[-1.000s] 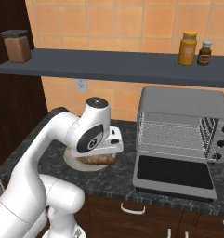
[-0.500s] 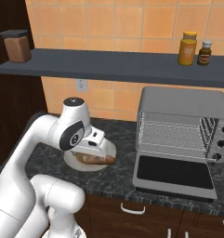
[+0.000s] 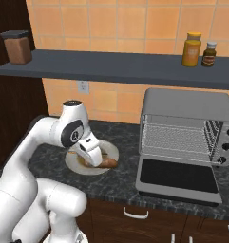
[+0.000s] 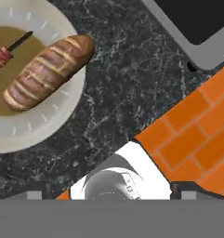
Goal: Pick up the kebab skewer and baguette bread, and place them inside the toaster oven. Close the toaster oven door and start by setting the timer.
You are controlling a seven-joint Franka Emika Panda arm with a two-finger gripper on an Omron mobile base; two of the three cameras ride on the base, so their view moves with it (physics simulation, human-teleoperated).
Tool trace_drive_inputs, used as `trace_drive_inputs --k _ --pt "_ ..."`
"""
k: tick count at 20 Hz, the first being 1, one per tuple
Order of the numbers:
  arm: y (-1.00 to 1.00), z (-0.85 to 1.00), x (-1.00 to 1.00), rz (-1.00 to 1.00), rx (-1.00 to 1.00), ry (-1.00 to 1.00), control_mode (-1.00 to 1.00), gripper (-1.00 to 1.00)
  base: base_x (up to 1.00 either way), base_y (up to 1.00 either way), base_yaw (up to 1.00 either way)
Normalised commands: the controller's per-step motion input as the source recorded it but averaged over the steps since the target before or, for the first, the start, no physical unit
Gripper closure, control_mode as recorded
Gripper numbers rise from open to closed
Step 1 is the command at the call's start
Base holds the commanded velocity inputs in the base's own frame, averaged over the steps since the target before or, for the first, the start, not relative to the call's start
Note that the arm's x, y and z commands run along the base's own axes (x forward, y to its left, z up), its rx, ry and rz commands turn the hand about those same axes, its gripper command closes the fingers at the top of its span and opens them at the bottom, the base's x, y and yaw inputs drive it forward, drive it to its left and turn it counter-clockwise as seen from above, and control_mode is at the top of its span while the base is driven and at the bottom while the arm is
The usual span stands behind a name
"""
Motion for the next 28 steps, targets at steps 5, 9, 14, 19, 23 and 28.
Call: trace_drive_inputs --k 5,9,14,19,23,28 --pt "0.00 -0.20 0.82 -0.33 0.07 0.19 -1.00 -1.00 0.00 0.00 0.00" --pt "0.00 -0.45 0.82 -0.28 0.08 0.21 -1.00 -1.00 0.00 0.00 0.00" --pt "0.00 -0.56 0.37 -0.19 0.03 0.03 -1.00 -1.00 0.00 0.00 0.00" --pt "0.00 -0.50 0.08 -0.01 -0.02 -0.22 -1.00 -1.00 0.00 0.00 0.00" --pt "0.00 -0.53 0.16 0.00 -0.01 -0.20 -1.00 -1.00 0.00 0.00 0.00" --pt "0.00 -0.29 0.24 -0.02 0.00 -0.05 -1.00 -1.00 0.00 0.00 0.00"
